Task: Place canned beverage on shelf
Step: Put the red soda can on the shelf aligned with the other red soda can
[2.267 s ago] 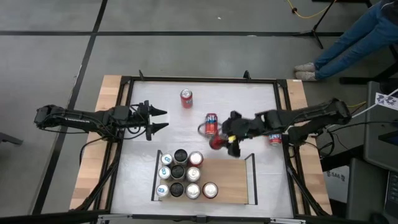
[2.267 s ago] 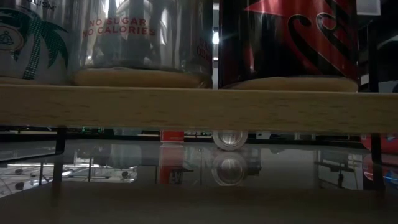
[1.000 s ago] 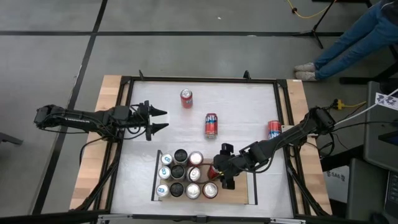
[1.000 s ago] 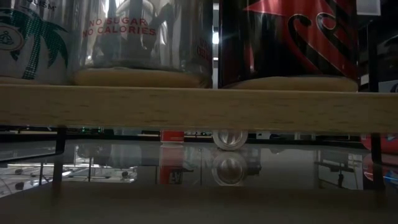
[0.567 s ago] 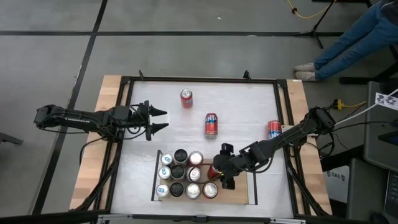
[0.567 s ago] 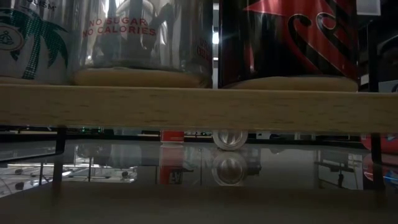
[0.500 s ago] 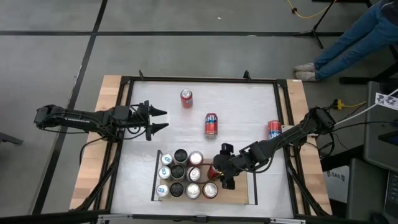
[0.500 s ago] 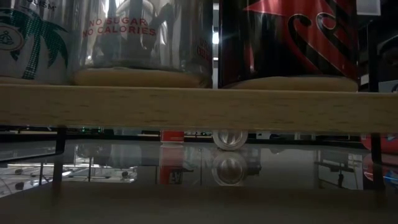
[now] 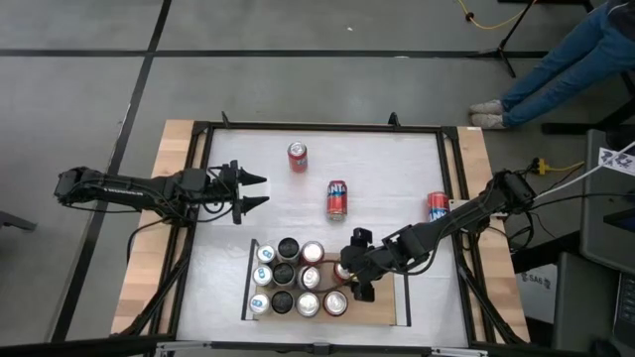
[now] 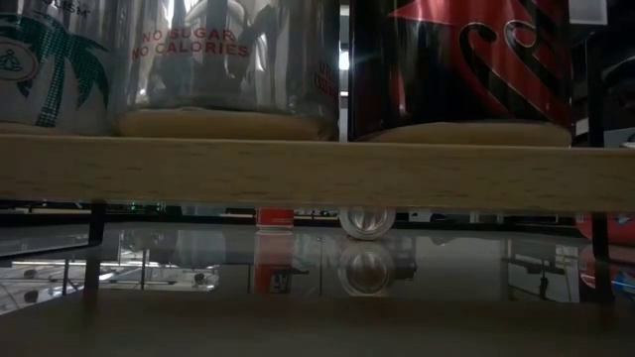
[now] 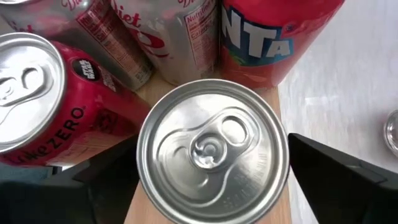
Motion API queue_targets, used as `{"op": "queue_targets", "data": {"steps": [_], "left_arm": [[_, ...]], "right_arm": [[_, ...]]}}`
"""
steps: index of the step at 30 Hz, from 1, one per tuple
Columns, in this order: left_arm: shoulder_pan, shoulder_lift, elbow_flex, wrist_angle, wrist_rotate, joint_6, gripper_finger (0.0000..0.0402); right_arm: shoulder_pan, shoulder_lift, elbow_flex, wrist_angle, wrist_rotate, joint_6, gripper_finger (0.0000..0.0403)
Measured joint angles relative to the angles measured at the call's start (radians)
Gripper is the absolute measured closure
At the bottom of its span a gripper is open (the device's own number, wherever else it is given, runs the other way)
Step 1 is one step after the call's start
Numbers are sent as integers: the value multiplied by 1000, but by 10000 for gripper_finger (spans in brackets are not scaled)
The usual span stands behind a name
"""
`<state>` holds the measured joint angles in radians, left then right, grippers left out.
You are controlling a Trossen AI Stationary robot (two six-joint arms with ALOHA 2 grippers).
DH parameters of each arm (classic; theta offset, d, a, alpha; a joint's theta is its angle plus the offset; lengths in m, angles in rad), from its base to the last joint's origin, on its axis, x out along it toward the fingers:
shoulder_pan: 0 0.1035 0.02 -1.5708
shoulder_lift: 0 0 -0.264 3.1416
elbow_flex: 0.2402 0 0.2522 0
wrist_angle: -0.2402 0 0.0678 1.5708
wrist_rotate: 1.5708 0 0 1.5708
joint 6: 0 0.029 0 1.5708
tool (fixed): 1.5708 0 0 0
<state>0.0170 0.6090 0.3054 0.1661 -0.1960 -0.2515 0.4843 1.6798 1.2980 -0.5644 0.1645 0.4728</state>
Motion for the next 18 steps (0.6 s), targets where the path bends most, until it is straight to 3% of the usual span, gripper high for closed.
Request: {"op": "queue_targets", "data": {"steps": [9, 18], "left_arm": [[0, 0, 0, 0, 0, 0, 108], [0, 0, 0, 1, 0, 0, 108]], "right_arm": [[0, 0, 15, -21, -13, -6, 22], [0, 0, 160, -175, -19, -10, 22]]}}
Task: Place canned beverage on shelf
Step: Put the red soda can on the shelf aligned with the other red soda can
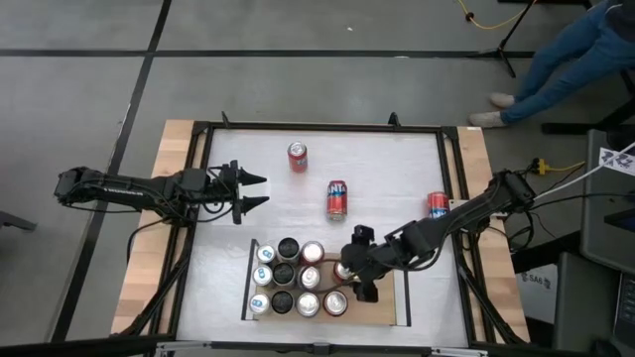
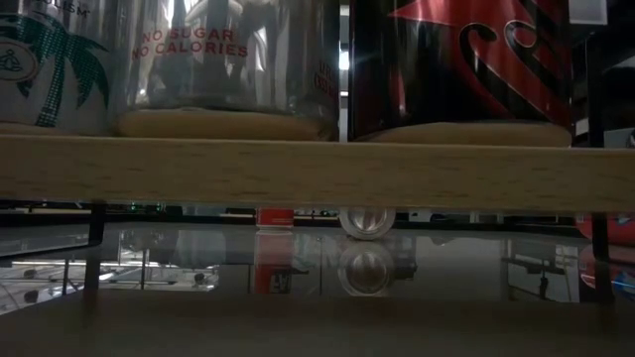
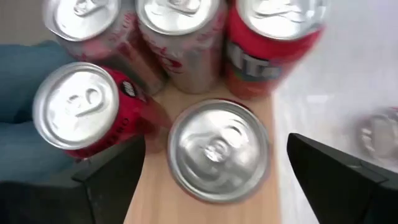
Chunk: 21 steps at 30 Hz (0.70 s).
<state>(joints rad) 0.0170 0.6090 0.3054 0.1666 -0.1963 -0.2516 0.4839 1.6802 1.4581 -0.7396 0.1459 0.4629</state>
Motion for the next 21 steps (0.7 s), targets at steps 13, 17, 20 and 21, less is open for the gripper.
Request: {"op": "queue_targets", "data": {"steps": [13, 17, 20, 21], "left_arm": [[0, 0, 0, 0, 0, 0, 108], [0, 0, 0, 0, 0, 0, 108], [0, 0, 0, 1, 0, 0, 108], [0, 0, 0, 1, 0, 0, 108]], "right_arm": [[0, -3, 117, -380, 230, 2, 22], [0, -5, 94, -408, 269, 3, 22], [0, -5, 45, -406, 300, 4, 22], [-2, -5, 25, -404, 302, 4, 22]]}}
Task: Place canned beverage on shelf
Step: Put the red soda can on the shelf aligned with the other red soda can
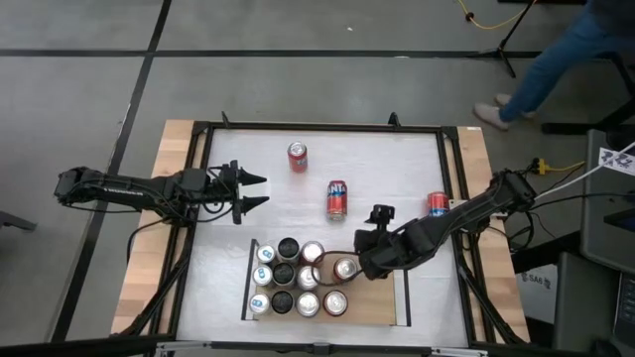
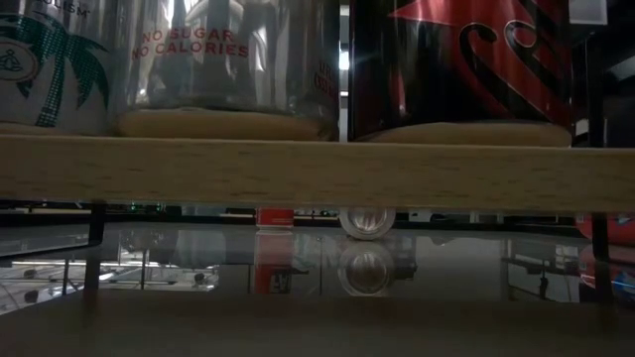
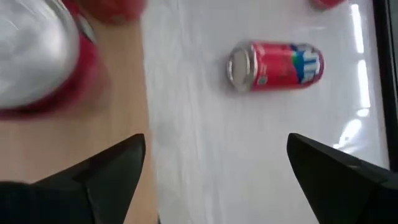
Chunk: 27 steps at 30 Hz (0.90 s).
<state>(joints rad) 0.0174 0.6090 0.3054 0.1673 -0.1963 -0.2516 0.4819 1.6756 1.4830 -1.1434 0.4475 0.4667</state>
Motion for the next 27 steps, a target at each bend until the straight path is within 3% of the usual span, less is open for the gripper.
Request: {"op": "queue_targets", "data": {"steps": [10, 18, 27], "left_arm": [[0, 0, 0, 0, 0, 0, 108], [0, 0, 0, 0, 0, 0, 108], [0, 0, 0, 1, 0, 0, 108]], "right_arm": [[-33, 1, -169, 266, -131, -25, 22], [-31, 1, -202, 416, -182, -29, 22], [-31, 1, -202, 456, -200, -30, 22]]}}
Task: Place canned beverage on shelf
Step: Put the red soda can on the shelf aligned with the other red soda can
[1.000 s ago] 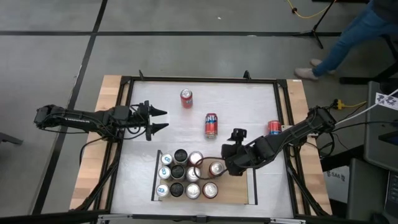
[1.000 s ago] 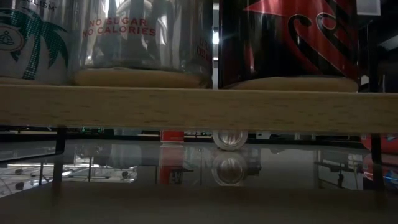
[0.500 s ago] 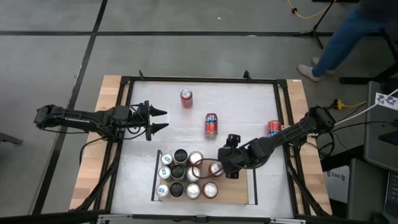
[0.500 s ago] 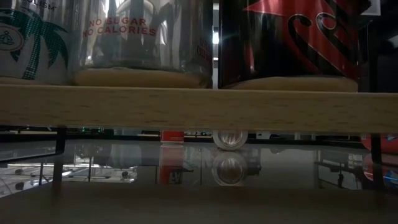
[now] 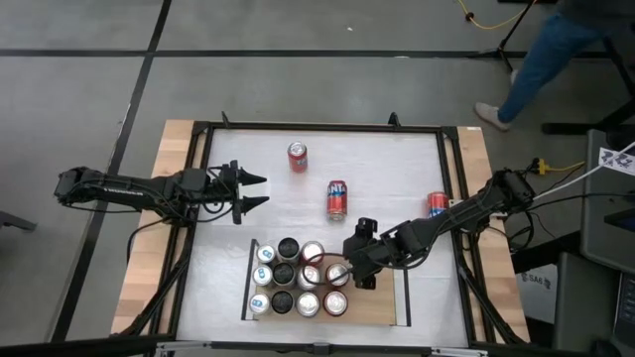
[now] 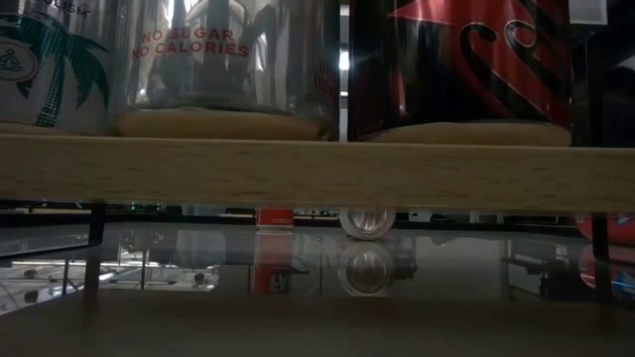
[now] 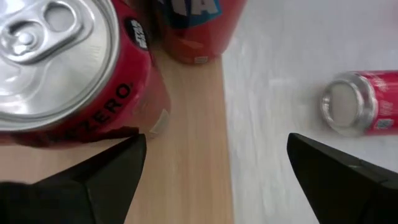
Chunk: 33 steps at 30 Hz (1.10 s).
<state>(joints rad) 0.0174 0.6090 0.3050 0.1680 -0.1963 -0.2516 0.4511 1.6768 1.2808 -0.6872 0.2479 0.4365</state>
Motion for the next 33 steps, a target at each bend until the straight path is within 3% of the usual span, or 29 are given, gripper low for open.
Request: {"op": "queue_targets", "data": {"steps": [9, 16, 23, 33], "left_arm": [[0, 0, 0, 5, 0, -1, 108], [0, 0, 0, 9, 0, -3, 108], [0, 0, 0, 9, -6, -4, 108], [0, 0, 0, 10, -74, -32, 108]], "right_arm": [[0, -8, 0, 9, -26, -26, 22], [-36, -105, 0, -21, -16, -59, 22], [-205, -192, 1, -30, -16, -102, 22], [-434, -182, 2, 51, -16, -101, 22]]}}
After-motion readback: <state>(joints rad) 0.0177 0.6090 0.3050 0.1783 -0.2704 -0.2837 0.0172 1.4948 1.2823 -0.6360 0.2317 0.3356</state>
